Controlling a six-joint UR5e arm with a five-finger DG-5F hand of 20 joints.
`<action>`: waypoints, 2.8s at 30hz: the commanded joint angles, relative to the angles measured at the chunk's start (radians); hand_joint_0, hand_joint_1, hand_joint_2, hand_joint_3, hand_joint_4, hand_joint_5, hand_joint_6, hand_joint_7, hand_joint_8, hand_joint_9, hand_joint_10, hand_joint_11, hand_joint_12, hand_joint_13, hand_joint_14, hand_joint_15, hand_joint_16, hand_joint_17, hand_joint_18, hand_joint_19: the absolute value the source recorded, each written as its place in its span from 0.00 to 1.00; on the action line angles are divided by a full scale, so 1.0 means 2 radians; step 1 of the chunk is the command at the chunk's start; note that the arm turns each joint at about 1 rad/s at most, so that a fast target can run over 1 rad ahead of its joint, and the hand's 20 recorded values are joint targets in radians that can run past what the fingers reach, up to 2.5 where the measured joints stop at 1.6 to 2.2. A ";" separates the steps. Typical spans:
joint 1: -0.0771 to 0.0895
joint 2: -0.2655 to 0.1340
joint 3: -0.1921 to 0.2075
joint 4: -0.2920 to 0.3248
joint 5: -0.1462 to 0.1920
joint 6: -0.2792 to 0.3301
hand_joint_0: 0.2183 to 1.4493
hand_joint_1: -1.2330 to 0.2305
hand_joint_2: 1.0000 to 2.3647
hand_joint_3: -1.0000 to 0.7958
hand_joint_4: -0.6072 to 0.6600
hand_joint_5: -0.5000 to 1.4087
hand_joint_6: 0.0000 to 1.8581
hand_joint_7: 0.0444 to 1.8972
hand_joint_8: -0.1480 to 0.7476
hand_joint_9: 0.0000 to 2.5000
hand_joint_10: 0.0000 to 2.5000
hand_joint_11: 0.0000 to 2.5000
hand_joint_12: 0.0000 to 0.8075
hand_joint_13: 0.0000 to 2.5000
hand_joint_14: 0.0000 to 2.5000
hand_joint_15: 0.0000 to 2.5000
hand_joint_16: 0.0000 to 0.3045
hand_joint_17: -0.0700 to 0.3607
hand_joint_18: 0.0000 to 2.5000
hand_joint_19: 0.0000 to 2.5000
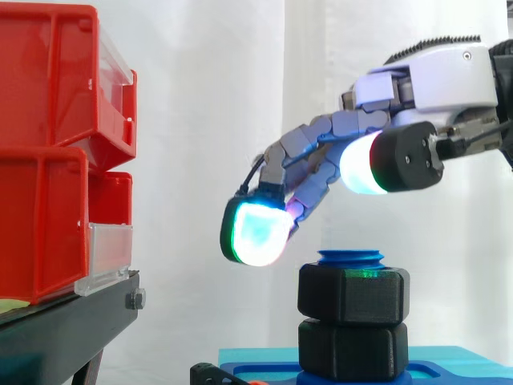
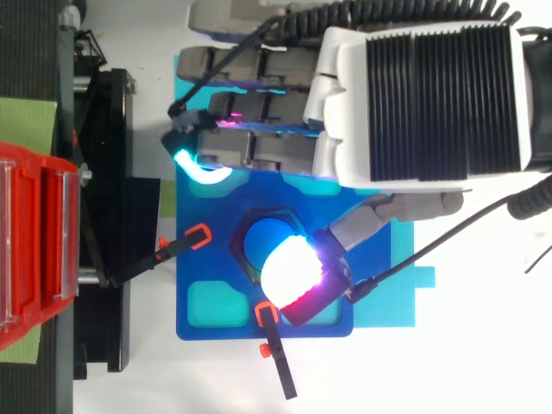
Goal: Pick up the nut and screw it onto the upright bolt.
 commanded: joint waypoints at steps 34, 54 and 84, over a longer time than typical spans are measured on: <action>0.023 0.000 -0.021 -0.016 0.004 -0.001 0.22 0.80 0.00 0.28 0.67 0.21 0.27 0.39 0.40 0.16 0.00 0.00 0.36 0.00 0.00 0.00 0.12 0.35 0.00 0.00; 0.019 0.000 -0.026 0.000 0.005 0.015 0.23 0.78 0.00 0.28 0.67 0.22 0.27 0.54 0.43 0.18 0.00 0.00 0.35 0.03 0.00 0.00 0.11 0.34 0.00 0.00; -0.005 0.000 -0.025 -0.002 0.002 -0.007 0.24 0.72 0.00 0.28 0.62 0.26 0.27 0.74 0.46 0.27 0.00 0.00 0.31 0.11 0.00 0.00 0.08 0.29 0.00 0.00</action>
